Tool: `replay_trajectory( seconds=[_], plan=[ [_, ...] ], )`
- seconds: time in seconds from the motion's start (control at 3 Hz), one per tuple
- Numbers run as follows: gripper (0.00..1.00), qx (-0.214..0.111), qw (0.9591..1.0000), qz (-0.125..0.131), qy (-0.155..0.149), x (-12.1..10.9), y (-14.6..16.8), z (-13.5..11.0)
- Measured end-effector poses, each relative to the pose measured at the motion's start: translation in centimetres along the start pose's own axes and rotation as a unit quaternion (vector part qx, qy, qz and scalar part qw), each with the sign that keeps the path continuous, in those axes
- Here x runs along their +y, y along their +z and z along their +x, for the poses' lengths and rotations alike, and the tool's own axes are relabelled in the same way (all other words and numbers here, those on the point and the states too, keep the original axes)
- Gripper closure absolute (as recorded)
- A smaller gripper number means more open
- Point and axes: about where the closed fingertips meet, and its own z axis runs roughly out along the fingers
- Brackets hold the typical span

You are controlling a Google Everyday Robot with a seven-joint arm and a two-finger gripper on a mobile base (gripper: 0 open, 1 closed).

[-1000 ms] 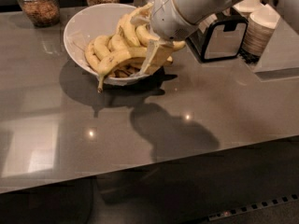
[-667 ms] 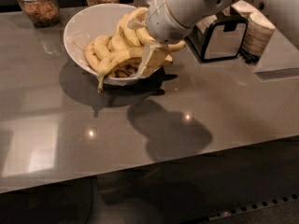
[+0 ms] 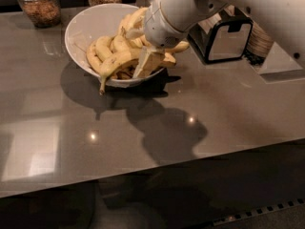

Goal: Pick banana from white bowl

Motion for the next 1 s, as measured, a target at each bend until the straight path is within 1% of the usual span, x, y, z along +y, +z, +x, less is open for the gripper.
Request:
replay_trajectory(
  seconds=[0.33, 1.0],
  plan=[
    [0.48, 0.004, 1.0, -0.004, 0.004, -0.06, 0.68, 0.24],
    [0.94, 0.0, 1.0, 0.001, 0.002, 0.13, 0.14, 0.12]
  ],
)
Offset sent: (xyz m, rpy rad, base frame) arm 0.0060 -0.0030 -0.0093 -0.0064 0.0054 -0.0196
